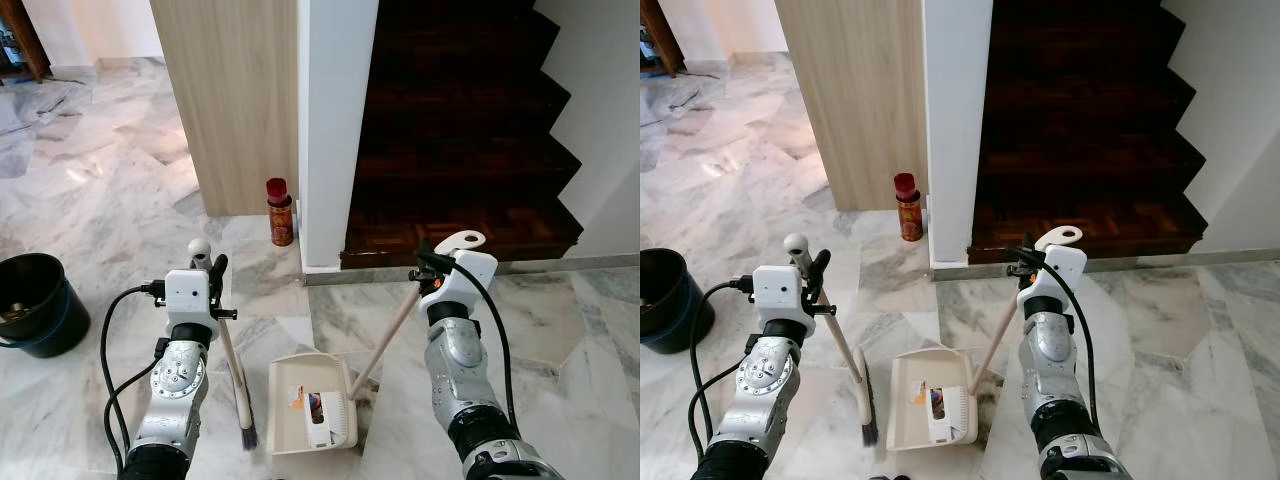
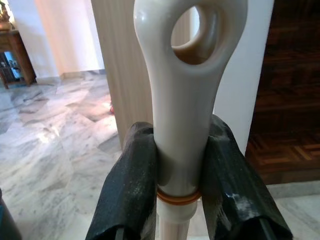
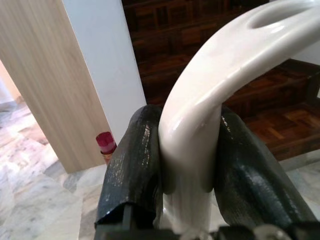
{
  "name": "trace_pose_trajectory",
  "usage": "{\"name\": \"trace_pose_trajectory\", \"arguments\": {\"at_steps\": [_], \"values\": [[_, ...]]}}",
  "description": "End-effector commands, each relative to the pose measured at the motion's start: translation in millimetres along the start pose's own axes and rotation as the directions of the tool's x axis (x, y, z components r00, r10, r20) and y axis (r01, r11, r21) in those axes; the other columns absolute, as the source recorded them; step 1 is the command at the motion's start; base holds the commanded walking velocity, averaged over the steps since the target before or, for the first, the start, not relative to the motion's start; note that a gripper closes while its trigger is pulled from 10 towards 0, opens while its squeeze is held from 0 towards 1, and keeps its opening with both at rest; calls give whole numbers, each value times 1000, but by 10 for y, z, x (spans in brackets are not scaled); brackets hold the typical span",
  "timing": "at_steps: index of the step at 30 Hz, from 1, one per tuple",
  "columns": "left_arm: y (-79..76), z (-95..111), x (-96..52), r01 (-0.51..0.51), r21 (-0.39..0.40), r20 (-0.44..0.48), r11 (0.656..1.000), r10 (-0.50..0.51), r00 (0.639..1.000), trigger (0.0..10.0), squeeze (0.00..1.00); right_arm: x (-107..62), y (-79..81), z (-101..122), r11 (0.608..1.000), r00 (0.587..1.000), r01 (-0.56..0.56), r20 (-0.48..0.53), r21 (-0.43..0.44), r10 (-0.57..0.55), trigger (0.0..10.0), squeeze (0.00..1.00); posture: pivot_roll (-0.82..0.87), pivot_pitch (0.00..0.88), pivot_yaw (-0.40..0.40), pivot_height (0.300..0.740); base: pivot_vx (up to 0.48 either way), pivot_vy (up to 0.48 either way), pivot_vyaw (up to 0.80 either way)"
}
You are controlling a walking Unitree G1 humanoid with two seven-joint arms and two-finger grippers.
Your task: Sweep floor
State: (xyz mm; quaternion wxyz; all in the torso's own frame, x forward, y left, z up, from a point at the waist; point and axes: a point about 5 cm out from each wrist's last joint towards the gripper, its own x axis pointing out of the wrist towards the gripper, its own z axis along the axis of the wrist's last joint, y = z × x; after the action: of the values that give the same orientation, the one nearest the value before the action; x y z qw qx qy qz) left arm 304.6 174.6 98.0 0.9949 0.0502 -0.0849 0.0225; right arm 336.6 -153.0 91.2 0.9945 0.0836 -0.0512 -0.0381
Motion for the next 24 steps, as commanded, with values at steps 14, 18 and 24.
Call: {"name": "trace_pose_trajectory", "arguments": {"at_steps": [14,18,24], "values": [[3,89,27,12,21,38,1000,-13,999,10000,0,31,59,53,1000,1000,-24,21,17,24,10000,0,126,17,-3,740,0,378,0],[2,87,23,13,21,38,1000,-14,999,10000,0,34,81,49,999,999,-36,16,19,36,10000,0,125,13,-4,740,0,375,0],[-2,87,17,13,20,39,1000,-14,999,10000,0,28,103,37,999,999,-47,11,20,47,10000,0,128,4,-6,740,0,375,0]]}}
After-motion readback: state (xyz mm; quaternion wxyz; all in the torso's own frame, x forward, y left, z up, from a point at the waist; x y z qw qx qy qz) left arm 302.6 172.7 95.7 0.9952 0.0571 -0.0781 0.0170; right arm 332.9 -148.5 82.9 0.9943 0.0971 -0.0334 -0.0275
